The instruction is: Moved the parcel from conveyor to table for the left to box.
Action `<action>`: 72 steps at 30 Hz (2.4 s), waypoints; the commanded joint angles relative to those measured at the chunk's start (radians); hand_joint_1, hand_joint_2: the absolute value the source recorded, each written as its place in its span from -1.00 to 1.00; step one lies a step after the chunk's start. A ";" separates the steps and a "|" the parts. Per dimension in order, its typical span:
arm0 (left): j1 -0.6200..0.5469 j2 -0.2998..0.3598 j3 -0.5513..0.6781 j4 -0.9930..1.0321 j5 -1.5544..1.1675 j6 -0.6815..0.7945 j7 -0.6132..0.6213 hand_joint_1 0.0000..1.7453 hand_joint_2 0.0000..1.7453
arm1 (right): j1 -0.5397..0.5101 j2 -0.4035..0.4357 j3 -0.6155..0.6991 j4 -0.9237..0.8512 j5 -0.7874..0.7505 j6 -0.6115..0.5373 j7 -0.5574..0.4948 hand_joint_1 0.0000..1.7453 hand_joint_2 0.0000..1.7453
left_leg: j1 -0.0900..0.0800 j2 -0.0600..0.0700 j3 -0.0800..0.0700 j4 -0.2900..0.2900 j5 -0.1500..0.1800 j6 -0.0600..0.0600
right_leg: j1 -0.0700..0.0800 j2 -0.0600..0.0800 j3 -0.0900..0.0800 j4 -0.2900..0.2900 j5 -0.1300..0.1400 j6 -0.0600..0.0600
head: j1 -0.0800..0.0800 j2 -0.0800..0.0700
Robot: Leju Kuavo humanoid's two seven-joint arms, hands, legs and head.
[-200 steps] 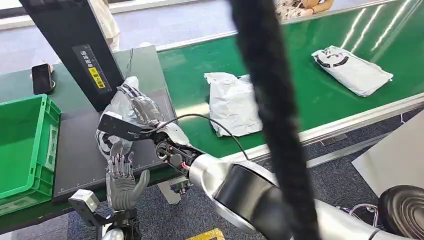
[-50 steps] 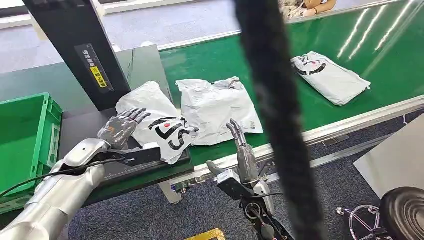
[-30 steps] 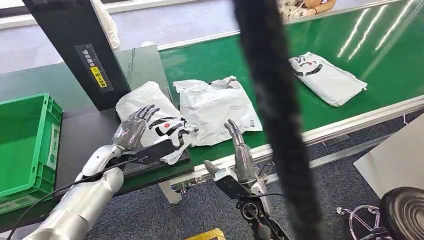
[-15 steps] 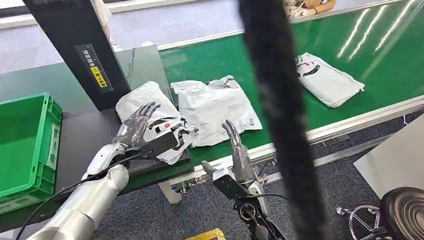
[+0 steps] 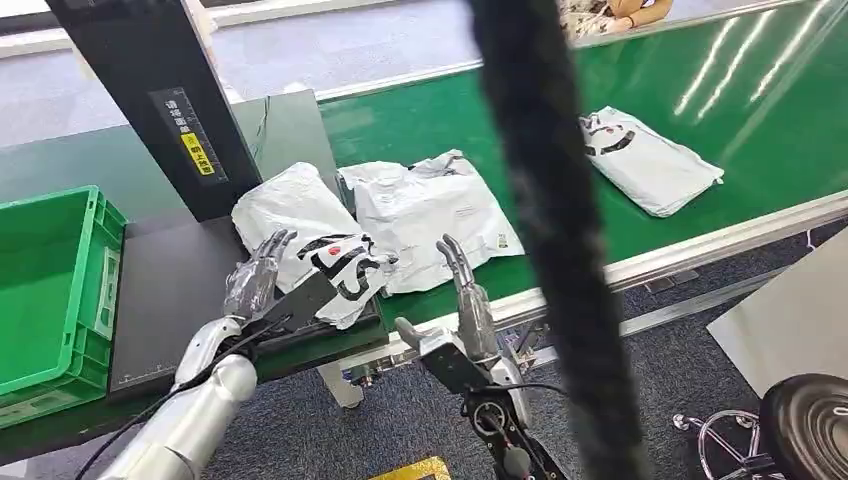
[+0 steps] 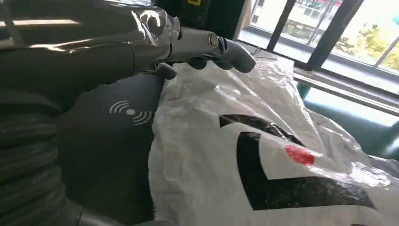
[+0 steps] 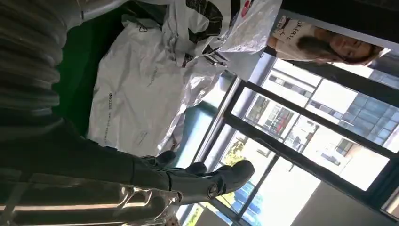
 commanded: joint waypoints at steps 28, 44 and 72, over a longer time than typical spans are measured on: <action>0.067 0.044 0.162 0.048 -0.064 0.042 0.016 -1.00 1.00 | -0.131 0.041 0.035 0.146 0.009 0.057 0.023 -1.00 1.00 | 0.000 0.002 0.001 -0.001 0.000 0.000 | 0.000 0.002 0.001 -0.001 0.001 0.000 | 0.000 0.000; -0.075 0.013 0.230 0.023 -0.112 0.005 0.046 -1.00 1.00 | -0.143 0.057 0.050 0.211 -0.028 0.075 0.009 -1.00 1.00 | 0.001 0.001 -0.001 0.001 0.000 0.000 | 0.001 0.000 -0.001 0.000 0.001 0.000 | 0.000 0.000; -0.115 0.048 0.323 0.018 -0.083 -0.025 0.022 -1.00 1.00 | 0.071 -0.001 -0.198 -0.010 0.054 -0.024 0.051 -1.00 1.00 | -0.001 -0.001 0.003 -0.002 0.000 0.000 | -0.001 -0.002 0.003 -0.002 0.000 0.000 | 0.000 0.000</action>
